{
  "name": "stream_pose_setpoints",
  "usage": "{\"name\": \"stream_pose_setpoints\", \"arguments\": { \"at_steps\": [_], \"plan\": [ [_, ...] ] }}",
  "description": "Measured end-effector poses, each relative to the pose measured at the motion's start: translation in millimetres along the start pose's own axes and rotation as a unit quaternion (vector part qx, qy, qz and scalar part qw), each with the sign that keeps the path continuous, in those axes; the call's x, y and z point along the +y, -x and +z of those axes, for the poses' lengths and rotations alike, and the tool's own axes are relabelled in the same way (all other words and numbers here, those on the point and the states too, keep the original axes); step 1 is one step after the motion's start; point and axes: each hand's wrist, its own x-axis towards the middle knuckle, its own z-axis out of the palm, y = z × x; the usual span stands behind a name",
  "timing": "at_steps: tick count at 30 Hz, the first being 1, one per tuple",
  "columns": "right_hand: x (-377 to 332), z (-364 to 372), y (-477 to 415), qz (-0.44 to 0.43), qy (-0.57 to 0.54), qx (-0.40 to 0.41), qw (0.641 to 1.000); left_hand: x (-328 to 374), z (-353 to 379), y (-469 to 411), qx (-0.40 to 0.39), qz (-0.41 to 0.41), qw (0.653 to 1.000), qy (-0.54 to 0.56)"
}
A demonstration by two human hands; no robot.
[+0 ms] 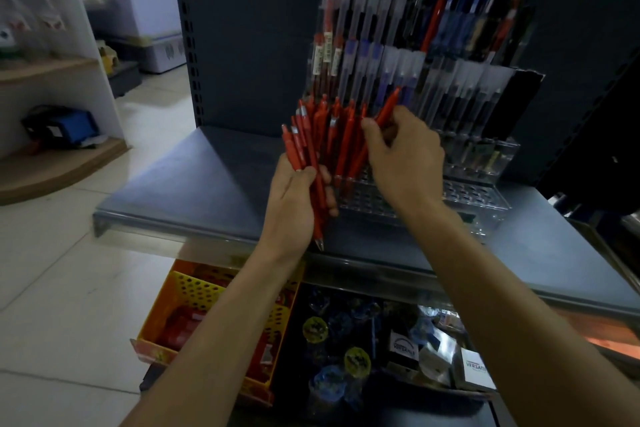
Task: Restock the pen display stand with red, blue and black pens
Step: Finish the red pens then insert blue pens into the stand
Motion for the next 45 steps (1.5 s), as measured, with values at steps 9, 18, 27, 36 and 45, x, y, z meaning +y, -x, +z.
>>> {"name": "stream_pose_setpoints", "arguments": {
  "at_steps": [9,18,27,36,45],
  "plan": [
    [11,8,14,-0.061,0.176,0.016,0.982,0,2,0,-0.016,0.025,1.0,-0.009],
    [7,9,19,-0.069,0.203,-0.019,0.977,-1,6,3,-0.024,0.013,0.999,0.016],
    [11,7,14,-0.094,0.188,-0.102,0.972,-3,4,2,-0.028,0.02,0.999,0.005],
    [19,3,21,-0.042,0.059,-0.07,0.995,-2,-2,1,-0.039,0.017,0.999,-0.009],
    [8,-27,36,-0.035,-0.228,-0.139,0.963,5,11,12,-0.083,-0.02,0.996,-0.019]
  ]
}}
